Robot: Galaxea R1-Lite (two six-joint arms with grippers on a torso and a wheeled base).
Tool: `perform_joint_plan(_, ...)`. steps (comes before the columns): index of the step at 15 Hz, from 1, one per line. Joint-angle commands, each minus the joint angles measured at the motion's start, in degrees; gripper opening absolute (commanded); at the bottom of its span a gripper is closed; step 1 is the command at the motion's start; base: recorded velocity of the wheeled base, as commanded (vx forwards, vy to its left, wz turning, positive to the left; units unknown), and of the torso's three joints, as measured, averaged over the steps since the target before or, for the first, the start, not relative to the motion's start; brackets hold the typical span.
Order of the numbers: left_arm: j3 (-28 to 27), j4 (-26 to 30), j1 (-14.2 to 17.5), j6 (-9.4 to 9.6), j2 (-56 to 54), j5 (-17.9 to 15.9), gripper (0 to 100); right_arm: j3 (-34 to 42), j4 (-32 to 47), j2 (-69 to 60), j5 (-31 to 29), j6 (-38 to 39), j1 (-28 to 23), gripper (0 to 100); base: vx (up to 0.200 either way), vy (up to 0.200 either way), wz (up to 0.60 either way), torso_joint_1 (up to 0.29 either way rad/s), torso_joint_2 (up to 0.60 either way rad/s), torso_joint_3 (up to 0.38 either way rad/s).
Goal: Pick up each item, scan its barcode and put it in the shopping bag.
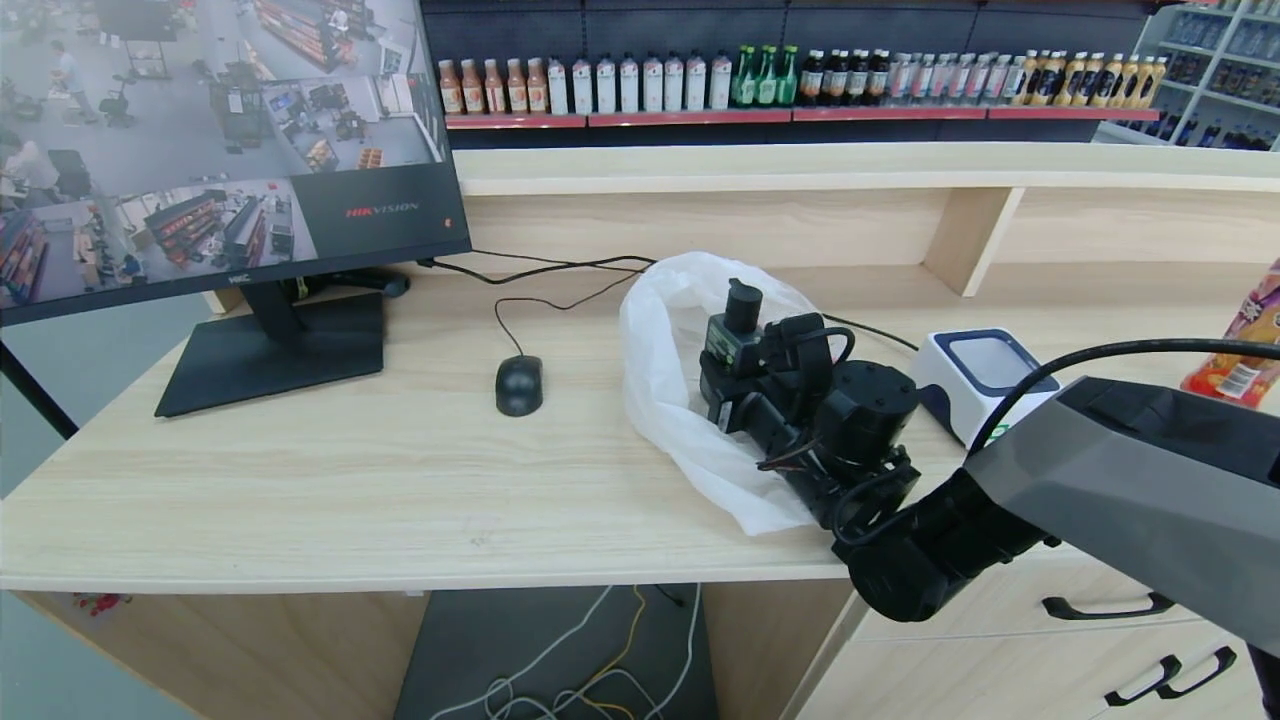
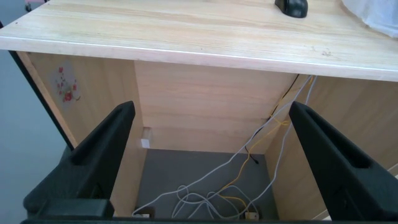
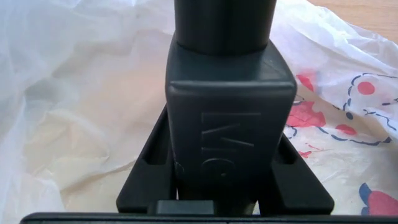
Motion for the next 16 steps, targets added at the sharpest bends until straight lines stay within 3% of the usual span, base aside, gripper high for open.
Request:
perform_joint_plan(1,0.0,0.0,0.0,-0.04,0.0,0.0,100,0.0,0.2,0.4,0.0,0.0,0.0,0,0.000,0.000,0.00,0.000,0.00,0.000)
perform_joint_plan(7,0.0,0.0,0.0,-0.04,0.0,0.0,100,0.1,0.1,-0.1,0.0,0.0,0.0,0,0.000,0.000,0.00,0.000,0.00,0.000)
perform_joint_plan(8,0.0,0.0,0.0,-0.04,0.0,0.0,100,0.1,0.1,-0.3,-0.1,0.0,0.1,100,0.000,0.000,0.00,0.000,0.00,0.000)
perform_joint_plan(12,0.0,0.0,0.0,-0.04,0.0,0.0,100,0.9,-2.0,-2.6,-0.2,0.1,0.1,100,0.000,0.000,0.00,0.000,0.00,0.000)
perform_joint_plan(16,0.0,0.0,0.0,-0.04,0.0,0.0,100,6.8,-2.1,-8.3,-0.3,0.0,0.4,100,0.000,0.000,0.00,0.000,0.00,0.000)
